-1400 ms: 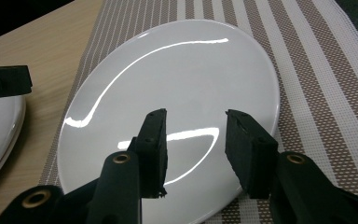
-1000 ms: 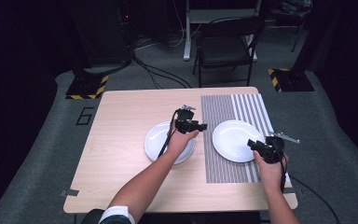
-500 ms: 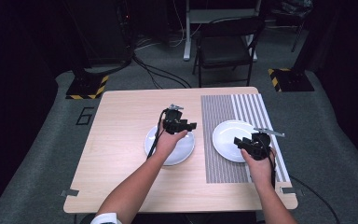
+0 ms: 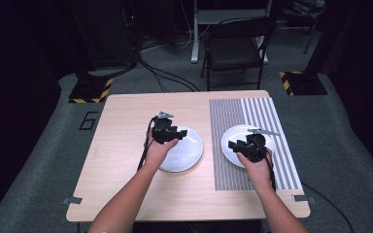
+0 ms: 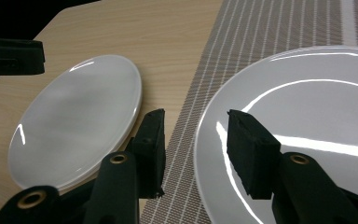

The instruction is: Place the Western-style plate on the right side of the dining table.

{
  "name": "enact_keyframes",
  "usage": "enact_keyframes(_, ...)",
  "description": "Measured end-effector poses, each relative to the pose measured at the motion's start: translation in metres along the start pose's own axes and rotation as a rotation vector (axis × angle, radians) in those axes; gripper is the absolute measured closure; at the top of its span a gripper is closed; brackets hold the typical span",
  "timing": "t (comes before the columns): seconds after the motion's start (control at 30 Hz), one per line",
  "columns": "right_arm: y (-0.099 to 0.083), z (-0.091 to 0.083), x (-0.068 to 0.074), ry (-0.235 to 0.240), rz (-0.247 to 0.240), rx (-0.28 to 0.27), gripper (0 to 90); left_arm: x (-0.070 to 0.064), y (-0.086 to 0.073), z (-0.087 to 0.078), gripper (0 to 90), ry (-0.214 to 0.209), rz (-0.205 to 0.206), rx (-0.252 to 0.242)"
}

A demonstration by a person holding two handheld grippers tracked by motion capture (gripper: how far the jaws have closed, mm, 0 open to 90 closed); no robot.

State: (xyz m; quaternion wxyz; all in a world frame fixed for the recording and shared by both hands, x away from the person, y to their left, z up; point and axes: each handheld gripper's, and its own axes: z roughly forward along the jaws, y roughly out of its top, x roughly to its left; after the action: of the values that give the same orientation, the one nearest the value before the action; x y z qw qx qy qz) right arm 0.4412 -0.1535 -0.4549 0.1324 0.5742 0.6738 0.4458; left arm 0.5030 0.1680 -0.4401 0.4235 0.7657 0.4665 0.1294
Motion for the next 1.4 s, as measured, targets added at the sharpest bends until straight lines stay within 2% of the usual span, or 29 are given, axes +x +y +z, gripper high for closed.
enact_keyframes(0.03, -0.001, 0.005, 0.004, 0.013, -0.015, 0.006, 57.2, 0.004, -0.003, -0.005, 47.4, 0.009, -0.014, -0.006)
enact_keyframes(0.13, -0.002, 0.011, 0.011, 0.021, -0.036, 0.022, 57.3, 0.010, -0.007, -0.011, 47.2, 0.020, -0.019, -0.011)
enact_keyframes(0.17, -0.004, 0.015, 0.016, 0.031, -0.054, 0.032, 57.3, 0.015, -0.011, -0.018, 47.3, 0.026, -0.029, -0.017)
enact_keyframes(0.23, -0.004, 0.016, 0.018, 0.035, -0.061, 0.034, 57.3, 0.019, -0.013, -0.021, 47.2, 0.029, -0.026, -0.017)
enact_keyframes(0.3, -0.005, 0.018, 0.026, 0.049, -0.079, 0.035, 57.3, 0.026, -0.020, -0.028, 47.2, 0.039, -0.040, -0.022)
enact_keyframes(0.37, -0.005, 0.018, 0.030, 0.058, -0.083, 0.037, 57.3, 0.035, -0.029, -0.036, 47.2, 0.044, -0.062, -0.024)
enact_keyframes(0.4, -0.005, 0.018, 0.030, 0.058, -0.083, 0.037, 57.3, 0.035, -0.029, -0.036, 47.2, 0.044, -0.062, -0.024)
enact_keyframes(0.63, -0.010, 0.022, 0.041, 0.080, -0.101, 0.037, 56.0, 0.058, -0.054, -0.051, 47.2, 0.066, -0.089, -0.017)
enact_keyframes(0.7, -0.015, 0.024, 0.046, 0.107, -0.108, 0.040, 53.3, 0.063, -0.061, -0.054, 47.2, 0.077, -0.095, -0.022)
enact_keyframes(0.87, -0.022, 0.027, 0.049, 0.104, -0.150, 0.059, 49.7, 0.071, -0.074, -0.059, 47.0, 0.096, -0.104, -0.022)
enact_keyframes(0.9, -0.027, 0.028, 0.051, 0.107, -0.180, 0.073, 48.8, 0.073, -0.078, -0.061, 46.9, 0.103, -0.106, -0.023)
enact_keyframes(1.0, -0.031, 0.027, 0.055, 0.108, -0.208, 0.081, 47.6, 0.078, -0.087, -0.067, 46.7, 0.111, -0.089, -0.003)
enact_keyframes(1.03, -0.036, 0.026, 0.059, 0.118, -0.238, 0.084, 45.2, 0.081, -0.092, -0.070, 46.3, 0.120, -0.092, -0.008)
enact_keyframes(1.1, -0.040, 0.024, 0.063, 0.129, -0.249, 0.088, 43.6, 0.085, -0.097, -0.072, 46.0, 0.125, -0.108, -0.008)
enact_keyframes(1.2, -0.044, 0.024, 0.066, 0.141, -0.255, 0.090, 43.2, 0.088, -0.102, -0.075, 45.8, 0.130, -0.110, 0.001)
enact_keyframes(1.3, -0.050, 0.025, 0.071, 0.155, -0.269, 0.090, 43.1, 0.092, -0.108, -0.078, 45.8, 0.137, -0.126, -0.014)
enact_keyframes(1.4, -0.056, 0.026, 0.076, 0.168, -0.291, 0.073, 43.1, 0.095, -0.114, -0.080, 45.5, 0.139, -0.132, -0.013)
